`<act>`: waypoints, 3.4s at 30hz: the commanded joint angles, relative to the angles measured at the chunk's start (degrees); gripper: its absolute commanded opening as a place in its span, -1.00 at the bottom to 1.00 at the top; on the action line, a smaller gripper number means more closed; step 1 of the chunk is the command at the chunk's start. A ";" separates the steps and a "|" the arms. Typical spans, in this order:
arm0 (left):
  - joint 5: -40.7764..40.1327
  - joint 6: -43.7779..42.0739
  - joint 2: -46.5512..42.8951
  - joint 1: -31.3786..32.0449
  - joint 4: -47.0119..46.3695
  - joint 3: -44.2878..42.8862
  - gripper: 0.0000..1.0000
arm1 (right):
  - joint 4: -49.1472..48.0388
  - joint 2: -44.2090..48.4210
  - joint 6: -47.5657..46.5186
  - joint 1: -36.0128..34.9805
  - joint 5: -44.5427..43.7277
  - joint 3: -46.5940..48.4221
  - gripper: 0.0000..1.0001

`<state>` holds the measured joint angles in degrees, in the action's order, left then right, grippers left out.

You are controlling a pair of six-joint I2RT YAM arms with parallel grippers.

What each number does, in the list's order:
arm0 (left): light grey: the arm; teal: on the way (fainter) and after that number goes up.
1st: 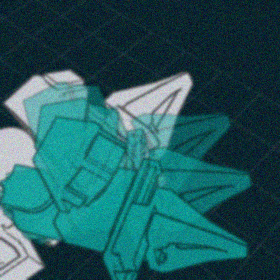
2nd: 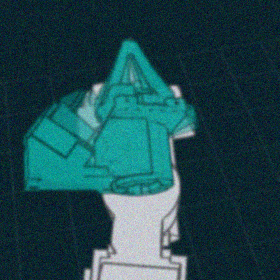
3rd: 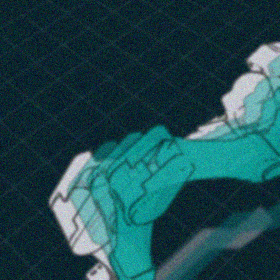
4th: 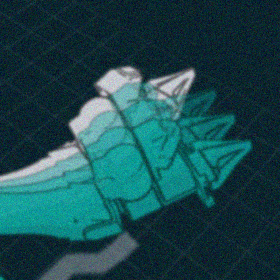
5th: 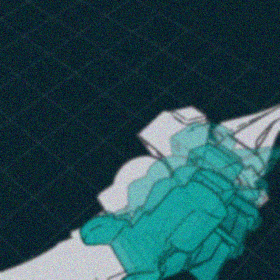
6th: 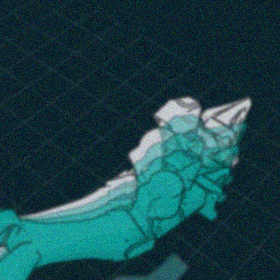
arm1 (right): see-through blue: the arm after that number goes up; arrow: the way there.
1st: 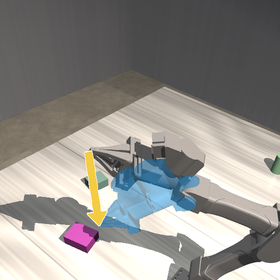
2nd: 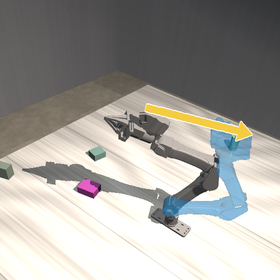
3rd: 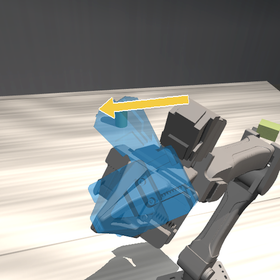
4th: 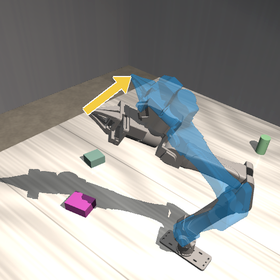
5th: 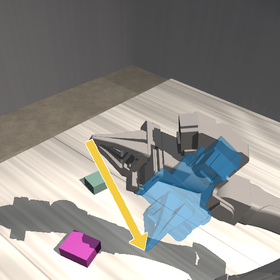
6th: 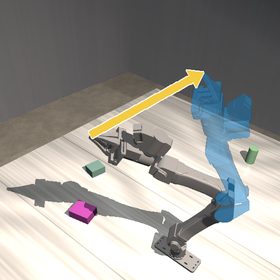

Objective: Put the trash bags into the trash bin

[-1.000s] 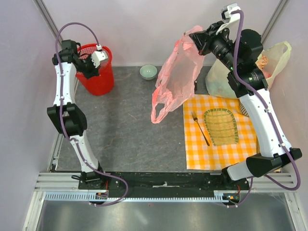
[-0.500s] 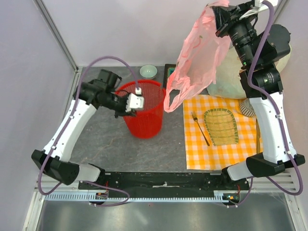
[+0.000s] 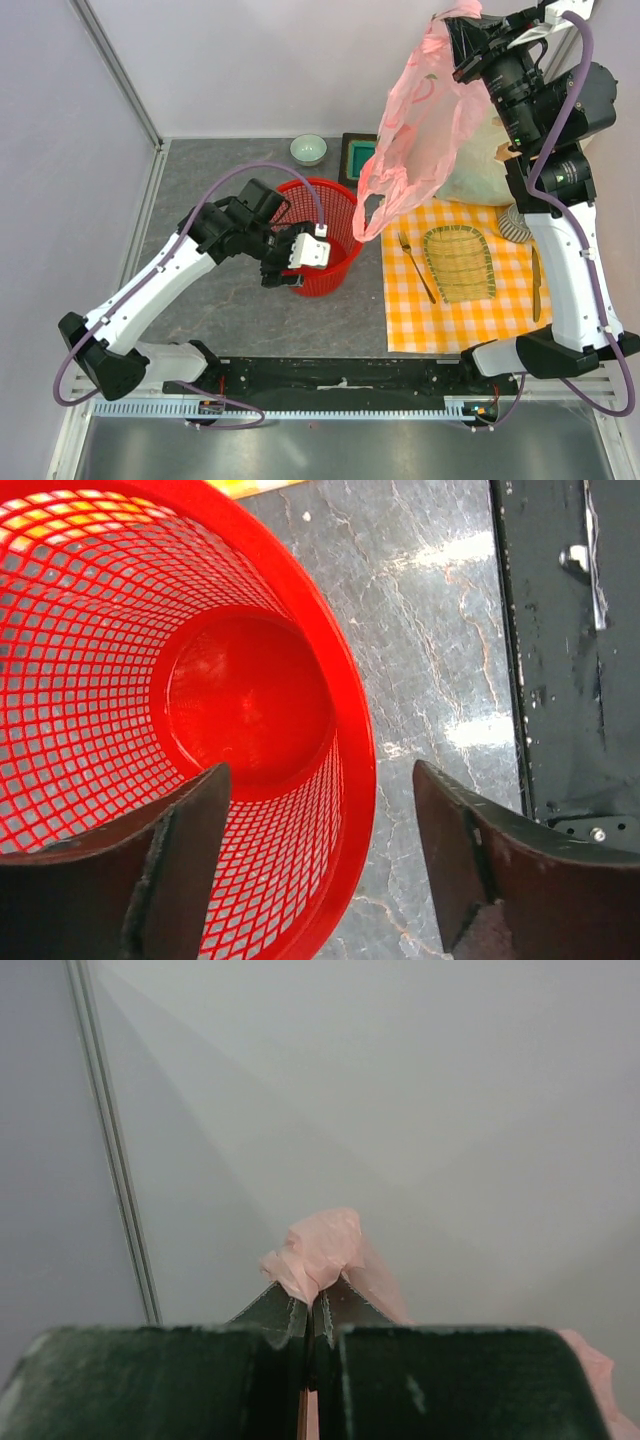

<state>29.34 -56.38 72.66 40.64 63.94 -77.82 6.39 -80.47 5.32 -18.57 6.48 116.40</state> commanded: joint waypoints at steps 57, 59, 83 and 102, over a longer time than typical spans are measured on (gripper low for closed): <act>10.12 51.37 -13.26 -3.03 -40.56 -12.00 -0.97 | 11.97 11.47 7.95 -5.17 15.58 -27.53 -1.00; 10.64 51.28 -10.37 -3.03 -42.58 -13.22 -0.97 | 13.46 13.14 8.39 -4.11 13.39 -31.21 -1.00; 17.79 26.35 -16.75 -26.32 -1.73 -19.65 0.89 | 12.33 14.81 10.23 -1.56 3.36 -35.28 -1.00; 10.38 17.61 -8.42 -24.56 2.72 -7.08 -0.31 | 11.36 14.20 13.48 -1.38 7.05 -33.87 -1.00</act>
<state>36.62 -37.69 63.18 15.11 73.23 -85.25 20.62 -66.46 16.56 -20.12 11.38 80.51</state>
